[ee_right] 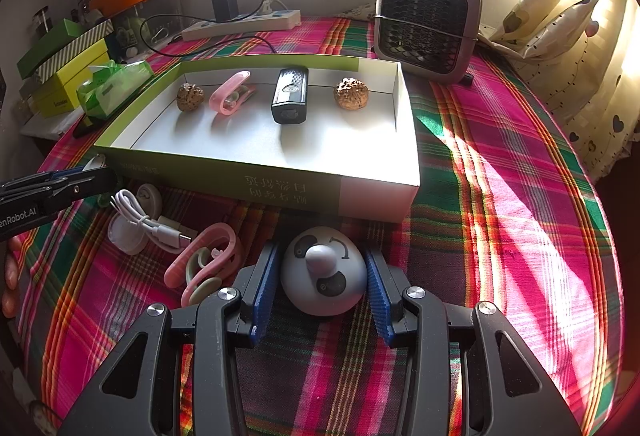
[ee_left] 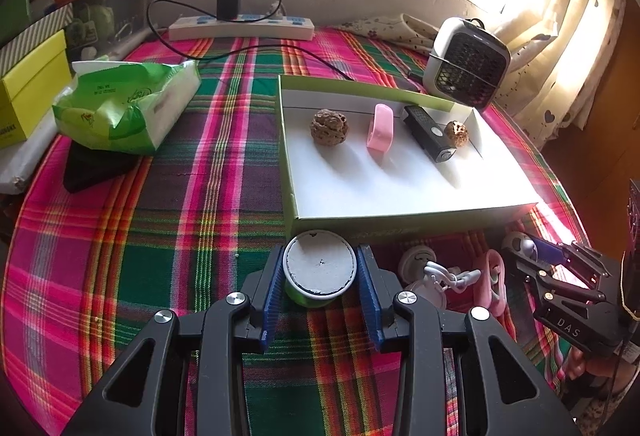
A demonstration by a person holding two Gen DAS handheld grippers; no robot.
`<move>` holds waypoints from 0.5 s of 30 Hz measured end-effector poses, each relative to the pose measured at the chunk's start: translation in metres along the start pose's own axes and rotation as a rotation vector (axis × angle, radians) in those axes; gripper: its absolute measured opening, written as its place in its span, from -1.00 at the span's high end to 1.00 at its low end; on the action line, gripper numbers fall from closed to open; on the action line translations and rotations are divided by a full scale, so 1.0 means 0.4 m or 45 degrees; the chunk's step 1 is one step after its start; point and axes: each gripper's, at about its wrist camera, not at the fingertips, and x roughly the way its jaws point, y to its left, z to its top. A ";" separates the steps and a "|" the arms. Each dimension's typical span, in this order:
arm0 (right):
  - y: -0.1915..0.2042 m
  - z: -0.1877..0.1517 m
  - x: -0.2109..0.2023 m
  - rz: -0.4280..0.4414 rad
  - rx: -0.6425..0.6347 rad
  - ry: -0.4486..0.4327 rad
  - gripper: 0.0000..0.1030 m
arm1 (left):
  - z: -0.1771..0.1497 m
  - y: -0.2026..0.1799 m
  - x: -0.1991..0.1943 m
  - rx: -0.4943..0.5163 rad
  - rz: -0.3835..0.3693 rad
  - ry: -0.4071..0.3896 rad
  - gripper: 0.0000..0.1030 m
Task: Organize objects
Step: 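Lift the round container in the left tool while the right tool lifts the white disc object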
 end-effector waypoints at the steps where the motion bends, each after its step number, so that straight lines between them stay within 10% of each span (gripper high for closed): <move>1: 0.001 0.000 0.000 -0.001 0.000 0.000 0.17 | 0.001 0.001 -0.001 -0.003 0.004 -0.003 0.38; 15: 0.001 -0.001 0.000 0.000 0.000 0.000 0.17 | -0.002 0.012 -0.002 -0.027 0.019 -0.013 0.39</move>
